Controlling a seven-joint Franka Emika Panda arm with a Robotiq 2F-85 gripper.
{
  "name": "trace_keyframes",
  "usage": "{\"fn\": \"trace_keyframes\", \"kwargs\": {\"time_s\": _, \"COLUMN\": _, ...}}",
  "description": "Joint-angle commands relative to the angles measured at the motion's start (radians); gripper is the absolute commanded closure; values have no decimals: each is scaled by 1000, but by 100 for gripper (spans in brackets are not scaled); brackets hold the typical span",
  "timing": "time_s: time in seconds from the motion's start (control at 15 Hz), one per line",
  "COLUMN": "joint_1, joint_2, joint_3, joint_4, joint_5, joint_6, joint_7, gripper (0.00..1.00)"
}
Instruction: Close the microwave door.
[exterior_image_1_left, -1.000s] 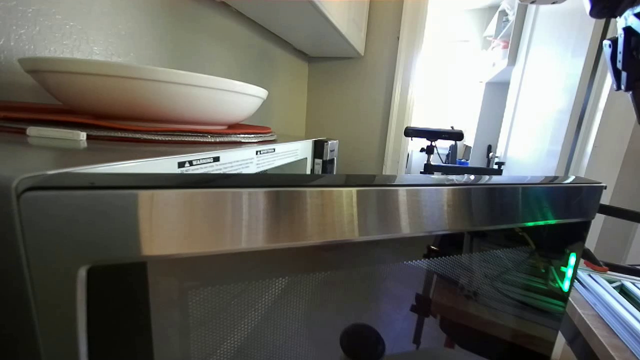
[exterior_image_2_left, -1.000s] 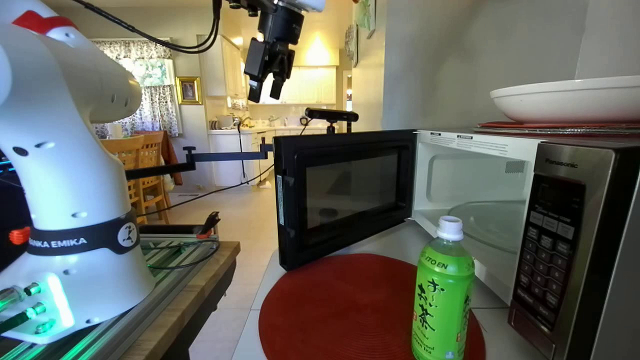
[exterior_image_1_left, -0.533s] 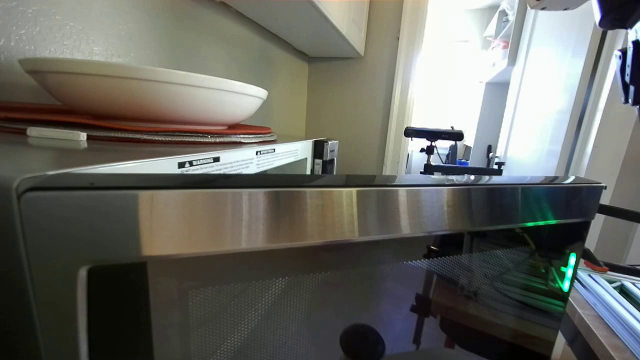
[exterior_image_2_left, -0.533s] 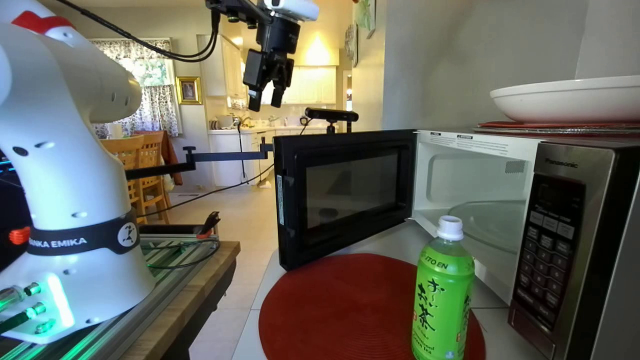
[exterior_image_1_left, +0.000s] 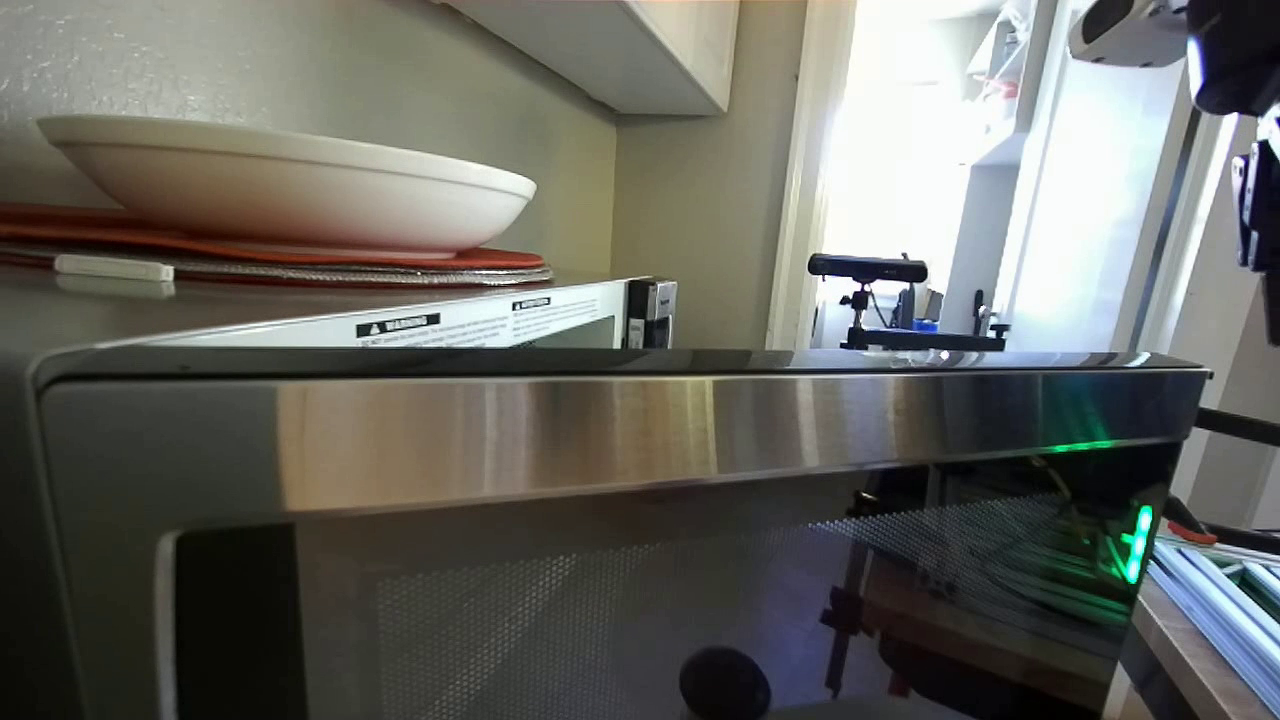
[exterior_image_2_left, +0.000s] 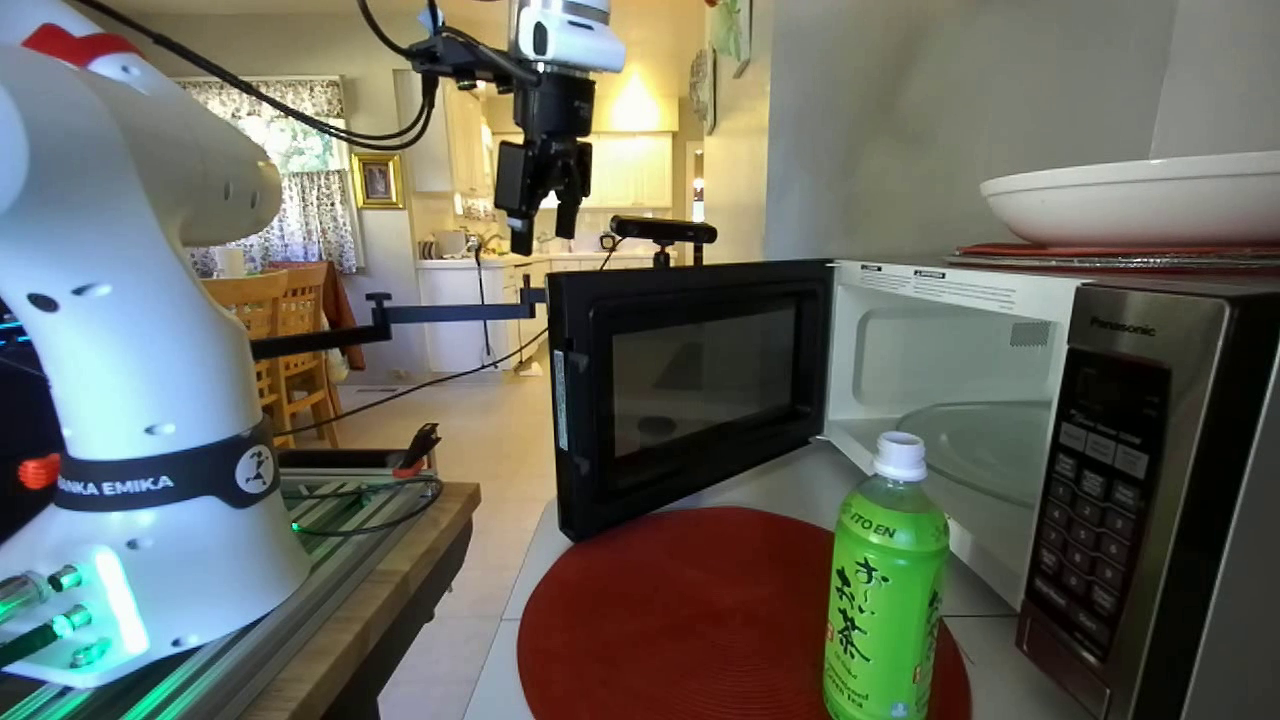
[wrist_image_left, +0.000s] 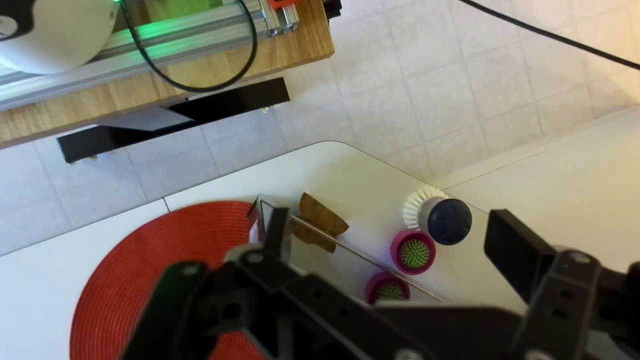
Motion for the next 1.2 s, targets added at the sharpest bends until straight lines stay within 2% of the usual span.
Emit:
{"fn": "trace_keyframes", "kwargs": {"time_s": 0.0, "joint_1": 24, "joint_2": -52, "joint_3": 15, "joint_4": -66, "joint_5": 21, "joint_6": 89, "joint_7": 20, "gripper": 0}}
{"fn": "trace_keyframes", "kwargs": {"time_s": 0.53, "joint_1": 40, "joint_2": -14, "joint_3": 32, "joint_4": -37, "joint_5": -12, "joint_6": 206, "joint_7": 23, "gripper": 0}}
{"fn": "trace_keyframes", "kwargs": {"time_s": 1.13, "joint_1": 56, "joint_2": 17, "joint_3": 31, "joint_4": -41, "joint_5": -27, "joint_6": 178, "joint_7": 24, "gripper": 0}}
